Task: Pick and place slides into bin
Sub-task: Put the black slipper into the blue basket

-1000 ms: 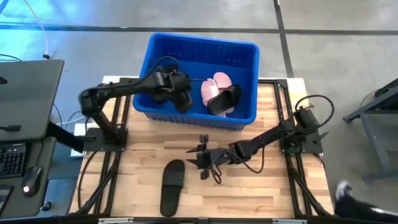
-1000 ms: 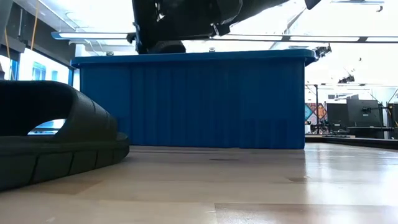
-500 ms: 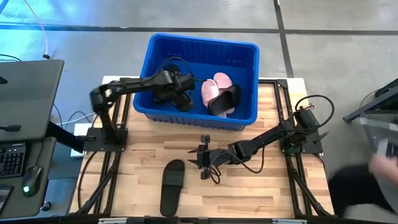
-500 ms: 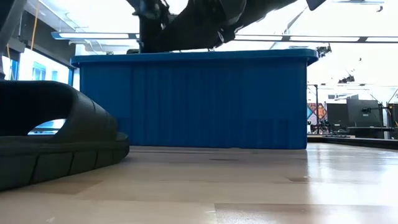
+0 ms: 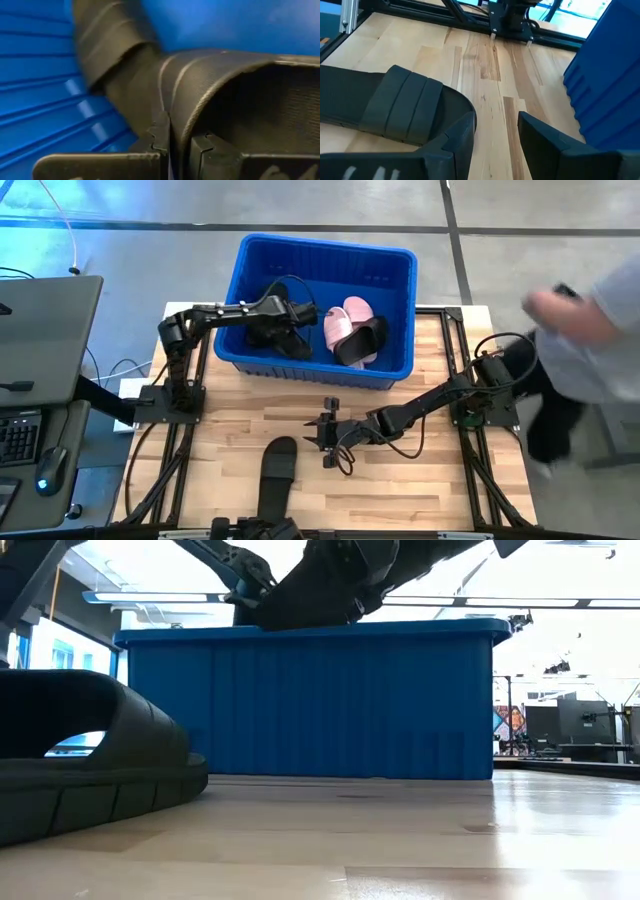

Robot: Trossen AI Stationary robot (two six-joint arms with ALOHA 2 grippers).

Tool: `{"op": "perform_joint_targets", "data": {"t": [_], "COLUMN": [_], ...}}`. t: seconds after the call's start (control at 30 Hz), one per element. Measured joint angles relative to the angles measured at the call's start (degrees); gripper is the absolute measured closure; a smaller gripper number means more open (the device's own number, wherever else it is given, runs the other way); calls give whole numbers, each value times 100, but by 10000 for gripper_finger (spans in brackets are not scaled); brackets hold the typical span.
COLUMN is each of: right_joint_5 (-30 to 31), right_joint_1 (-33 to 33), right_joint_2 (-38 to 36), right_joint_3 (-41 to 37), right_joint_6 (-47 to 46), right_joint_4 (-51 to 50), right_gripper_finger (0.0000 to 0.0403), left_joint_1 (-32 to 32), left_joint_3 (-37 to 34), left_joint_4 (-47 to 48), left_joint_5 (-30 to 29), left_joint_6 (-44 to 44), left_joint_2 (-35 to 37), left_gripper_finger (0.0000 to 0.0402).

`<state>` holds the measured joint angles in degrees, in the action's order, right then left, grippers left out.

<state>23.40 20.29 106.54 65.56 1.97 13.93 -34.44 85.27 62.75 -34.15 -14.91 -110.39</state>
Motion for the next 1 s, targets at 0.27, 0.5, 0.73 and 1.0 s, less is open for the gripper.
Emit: {"op": "perform_joint_targets", "data": {"t": [0.27, 0.5, 0.73, 1.0], "right_joint_5": [2, 2, 2, 3], "right_joint_1": [0, 0, -1, -1], "right_joint_2": [0, 0, 0, 0], "right_joint_3": [0, 0, 0, 0], "right_joint_6": [-169, -156, -156, -157], "right_joint_4": [-138, -176, -192, -211], "right_gripper_finger": [261, 261, 261, 261], "left_joint_1": [90, 82, 271, 736], "left_joint_3": [13, 287, 853, 1846], "left_joint_4": [-424, -269, 332, 1216], "left_joint_5": [212, 636, 1406, 1247], "left_joint_6": [415, 797, 1322, 1819], "left_joint_2": [-205, -223, -223, -221], "left_gripper_finger": [365, 287, 224, 211]}}
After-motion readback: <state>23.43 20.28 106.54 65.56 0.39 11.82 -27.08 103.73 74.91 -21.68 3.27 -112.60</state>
